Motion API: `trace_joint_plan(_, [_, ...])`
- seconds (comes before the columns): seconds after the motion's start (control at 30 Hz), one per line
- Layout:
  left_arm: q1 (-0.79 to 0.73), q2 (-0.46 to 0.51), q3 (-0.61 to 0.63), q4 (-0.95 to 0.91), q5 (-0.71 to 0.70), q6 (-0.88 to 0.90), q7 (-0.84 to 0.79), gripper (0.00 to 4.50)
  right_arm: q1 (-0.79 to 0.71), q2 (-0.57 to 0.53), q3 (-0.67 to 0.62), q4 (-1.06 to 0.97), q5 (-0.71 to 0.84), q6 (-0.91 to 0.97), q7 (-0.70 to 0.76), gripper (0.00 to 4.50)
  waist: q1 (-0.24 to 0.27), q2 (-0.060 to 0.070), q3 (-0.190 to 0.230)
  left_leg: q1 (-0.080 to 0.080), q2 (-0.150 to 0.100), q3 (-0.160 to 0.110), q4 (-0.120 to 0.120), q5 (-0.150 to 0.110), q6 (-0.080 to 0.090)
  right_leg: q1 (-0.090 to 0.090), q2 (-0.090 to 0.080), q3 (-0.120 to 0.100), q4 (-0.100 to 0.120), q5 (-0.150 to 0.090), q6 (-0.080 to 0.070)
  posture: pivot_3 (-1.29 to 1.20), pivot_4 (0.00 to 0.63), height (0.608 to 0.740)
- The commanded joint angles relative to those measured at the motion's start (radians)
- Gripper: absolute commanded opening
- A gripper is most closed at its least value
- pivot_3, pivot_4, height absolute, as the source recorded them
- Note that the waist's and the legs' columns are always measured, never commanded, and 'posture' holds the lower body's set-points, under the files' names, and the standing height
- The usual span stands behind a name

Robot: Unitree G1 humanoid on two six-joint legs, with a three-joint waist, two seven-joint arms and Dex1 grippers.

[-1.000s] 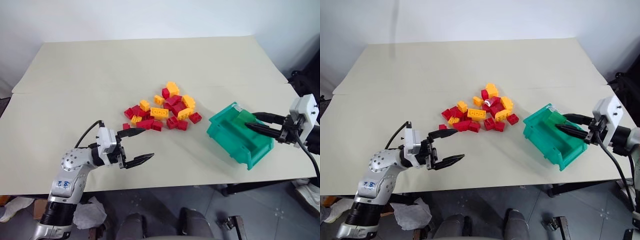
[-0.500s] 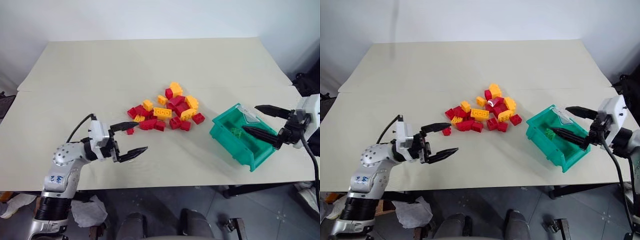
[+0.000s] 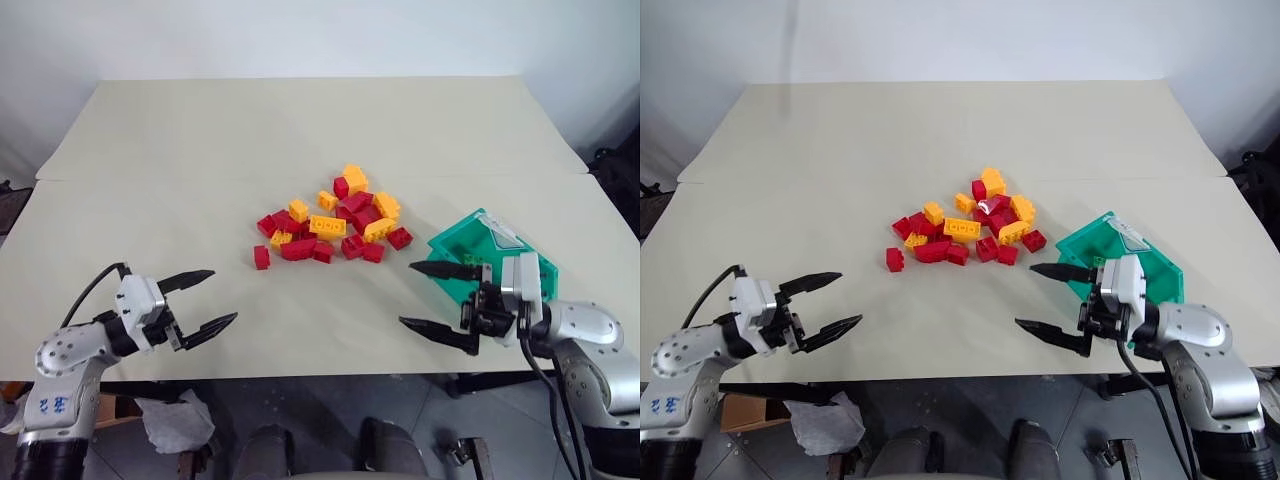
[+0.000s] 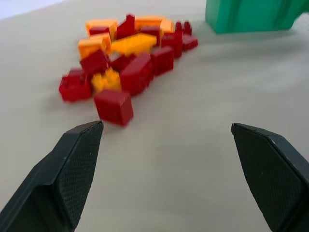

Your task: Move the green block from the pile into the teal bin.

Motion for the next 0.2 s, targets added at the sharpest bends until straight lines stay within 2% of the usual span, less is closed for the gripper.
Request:
trace_joint_plan(0.03, [0.046,-0.005,0.045,-0.092,0.008,-0.037,0.046,4.50,0.015,0.002,-0.034,0.003,0.001,-0.073,0.014,4.47,0.001,0.000,0.000,0.000,0.000,0.000,0.000,0.000,0.000,0.000,0.000,0.000,0.000,0.000,0.000,0.00,0.150,0.740])
trace_joint_plan(0.2, [0.071,-0.017,0.047,-0.142,0.012,-0.041,0.099,4.50,0.010,0.015,-0.025,0.017,0.003,-0.102,-0.009,4.47,0.003,0.000,0.000,0.001,0.000,0.000,0.000,0.000,0.000,0.000,0.000,0.001,0.001,0.000,0.000,0.00,0.150,0.740])
